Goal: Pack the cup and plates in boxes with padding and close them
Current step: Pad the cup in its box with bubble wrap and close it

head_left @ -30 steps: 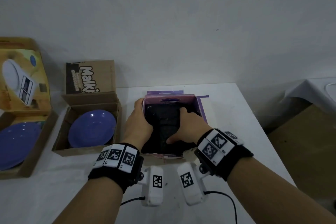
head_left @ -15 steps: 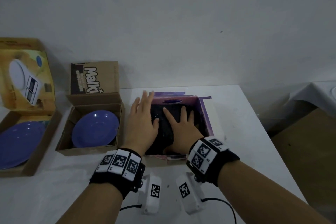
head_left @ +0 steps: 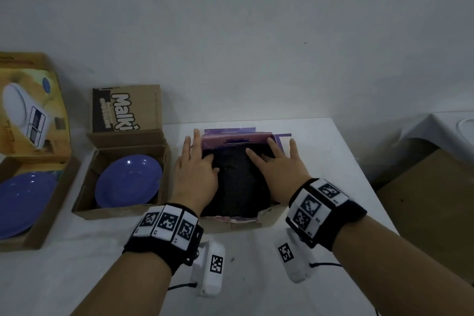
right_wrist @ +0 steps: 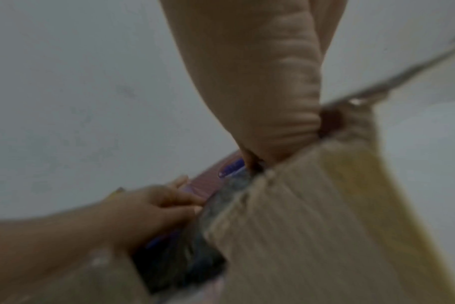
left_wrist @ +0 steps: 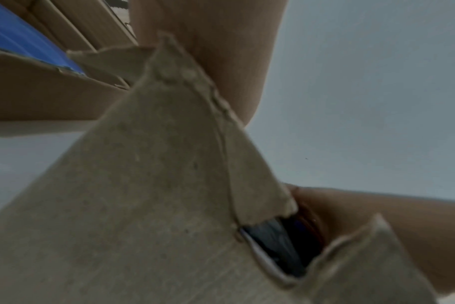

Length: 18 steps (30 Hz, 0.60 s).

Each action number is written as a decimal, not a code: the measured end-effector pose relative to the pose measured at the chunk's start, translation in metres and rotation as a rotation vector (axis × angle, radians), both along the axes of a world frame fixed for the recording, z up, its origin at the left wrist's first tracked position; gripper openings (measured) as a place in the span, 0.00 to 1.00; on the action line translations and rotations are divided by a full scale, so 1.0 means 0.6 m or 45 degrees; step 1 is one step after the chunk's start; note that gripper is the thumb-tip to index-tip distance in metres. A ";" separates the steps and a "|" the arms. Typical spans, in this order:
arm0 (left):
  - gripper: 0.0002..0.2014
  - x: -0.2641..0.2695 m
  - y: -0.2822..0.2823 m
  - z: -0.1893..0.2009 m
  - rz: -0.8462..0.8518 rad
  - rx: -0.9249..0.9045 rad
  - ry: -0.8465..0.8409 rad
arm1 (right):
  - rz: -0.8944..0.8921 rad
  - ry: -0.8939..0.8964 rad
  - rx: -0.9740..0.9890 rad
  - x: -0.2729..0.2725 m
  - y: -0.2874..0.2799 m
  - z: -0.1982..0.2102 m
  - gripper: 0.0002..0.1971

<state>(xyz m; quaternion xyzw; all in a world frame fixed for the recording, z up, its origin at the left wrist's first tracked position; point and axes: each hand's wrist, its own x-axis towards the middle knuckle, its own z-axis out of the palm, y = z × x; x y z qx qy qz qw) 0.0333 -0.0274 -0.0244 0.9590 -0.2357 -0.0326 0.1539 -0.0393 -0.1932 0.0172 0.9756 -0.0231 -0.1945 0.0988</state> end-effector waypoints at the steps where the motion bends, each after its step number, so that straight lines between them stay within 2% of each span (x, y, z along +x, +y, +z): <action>1: 0.18 0.000 0.000 0.001 -0.005 0.014 0.006 | 0.001 -0.022 -0.021 -0.004 0.002 -0.006 0.46; 7: 0.16 0.002 -0.001 -0.003 0.007 0.006 0.044 | 0.101 -0.084 -0.158 -0.003 -0.011 -0.007 0.51; 10: 0.17 0.001 0.002 -0.008 0.011 -0.206 0.079 | 0.096 -0.058 -0.159 -0.001 -0.010 -0.008 0.51; 12: 0.18 -0.002 0.007 -0.008 0.048 -0.443 0.138 | 0.031 -0.012 0.017 0.008 -0.007 0.009 0.52; 14: 0.20 -0.006 0.011 -0.003 0.127 -0.679 0.198 | -0.051 0.028 0.358 0.025 0.004 0.024 0.52; 16: 0.21 -0.010 0.011 0.002 0.179 -0.781 0.230 | -0.115 0.088 0.613 0.036 0.022 0.020 0.54; 18: 0.22 -0.012 0.011 0.004 0.191 -0.779 0.226 | -0.164 0.155 0.622 0.038 0.041 -0.008 0.58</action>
